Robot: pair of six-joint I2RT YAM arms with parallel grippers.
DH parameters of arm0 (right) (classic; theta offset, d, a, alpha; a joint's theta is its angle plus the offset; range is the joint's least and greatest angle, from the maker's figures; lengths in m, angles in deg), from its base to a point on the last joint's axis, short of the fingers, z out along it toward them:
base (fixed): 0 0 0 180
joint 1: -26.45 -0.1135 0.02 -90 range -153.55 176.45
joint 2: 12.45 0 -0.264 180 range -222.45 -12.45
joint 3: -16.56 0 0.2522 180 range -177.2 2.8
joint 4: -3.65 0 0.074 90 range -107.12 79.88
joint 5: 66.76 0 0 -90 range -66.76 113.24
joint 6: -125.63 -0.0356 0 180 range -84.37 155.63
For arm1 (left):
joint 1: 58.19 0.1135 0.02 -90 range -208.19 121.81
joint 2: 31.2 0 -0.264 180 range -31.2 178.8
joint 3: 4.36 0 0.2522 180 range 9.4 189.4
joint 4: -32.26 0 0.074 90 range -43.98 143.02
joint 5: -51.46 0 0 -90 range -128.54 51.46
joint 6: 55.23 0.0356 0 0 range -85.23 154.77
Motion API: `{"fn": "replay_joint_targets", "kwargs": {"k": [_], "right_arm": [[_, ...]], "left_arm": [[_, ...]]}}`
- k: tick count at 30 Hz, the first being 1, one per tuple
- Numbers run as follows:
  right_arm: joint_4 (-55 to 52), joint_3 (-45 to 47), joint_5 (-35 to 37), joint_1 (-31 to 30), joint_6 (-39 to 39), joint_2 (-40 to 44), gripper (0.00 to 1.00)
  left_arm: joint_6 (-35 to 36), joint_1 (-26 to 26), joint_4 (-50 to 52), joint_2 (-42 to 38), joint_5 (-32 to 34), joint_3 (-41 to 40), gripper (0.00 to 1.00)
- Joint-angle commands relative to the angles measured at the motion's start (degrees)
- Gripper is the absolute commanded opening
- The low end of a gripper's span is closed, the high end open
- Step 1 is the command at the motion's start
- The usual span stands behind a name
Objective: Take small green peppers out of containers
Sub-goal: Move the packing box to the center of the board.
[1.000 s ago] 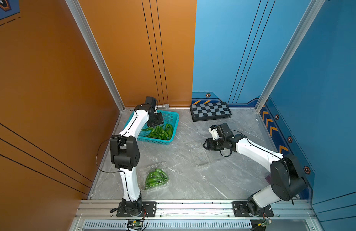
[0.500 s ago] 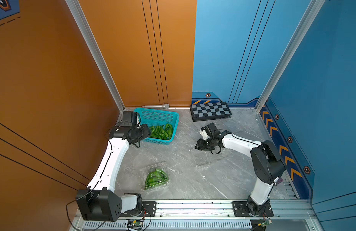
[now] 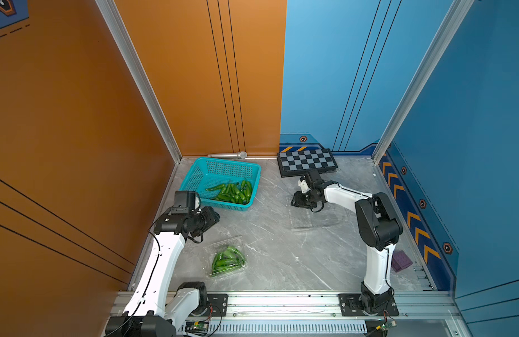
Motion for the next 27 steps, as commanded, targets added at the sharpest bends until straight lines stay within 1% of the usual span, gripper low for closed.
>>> {"fn": "replay_joint_targets", "kwargs": {"k": [1, 3, 6, 8, 10, 11, 13, 16, 19, 23, 27], "right_arm": [[-3.7, -4.2, 1.9, 0.1, 3.2, -1.7, 0.49], [-4.1, -7.0, 2.3, 0.4, 3.8, -4.2, 0.49], [-8.5, -13.9, 3.2, 0.9, 5.2, -7.8, 0.49], [-10.0, -15.2, 2.2, 1.0, 5.1, -7.6, 0.49], [-10.3, -14.1, 0.1, 0.8, 5.0, -5.7, 0.54], [-10.9, -13.1, 0.2, 0.6, 4.9, -4.5, 0.56], [-11.0, -10.0, -0.8, 0.0, 5.3, -0.9, 0.58], [-10.8, -5.5, 0.0, -1.2, 5.8, 5.2, 0.61], [-7.6, -1.2, 1.4, -2.4, 5.4, 10.8, 0.66], [-6.9, -0.8, 3.3, -3.0, 5.5, 13.1, 0.71], [-6.5, -1.4, 2.8, -2.6, 5.4, 12.1, 0.73]], "left_arm": [[-0.1, 1.0, 3.6, -1.0, -2.5, -0.9, 0.59], [0.3, 1.6, 4.5, -1.3, -3.0, -1.4, 0.6], [1.1, 3.3, 5.5, -2.0, -4.5, -1.9, 0.6], [1.9, 4.6, 6.7, -2.9, -5.0, -1.9, 0.6], [2.6, 6.2, 7.9, -3.8, -5.3, -1.4, 0.6], [2.8, 7.0, 8.2, -4.0, -5.6, -1.3, 0.6], [2.9, 8.4, 8.3, -4.2, -7.2, -1.5, 0.6], [3.2, 9.9, 9.4, -3.8, -10.0, -2.1, 0.6], [4.1, 11.0, 11.3, -3.6, -8.4, -2.2, 0.6], [5.0, 11.9, 13.4, -3.2, -7.3, -2.2, 0.6], [5.1, 12.8, 14.9, -4.1, -5.2, -2.9, 0.6]]}}
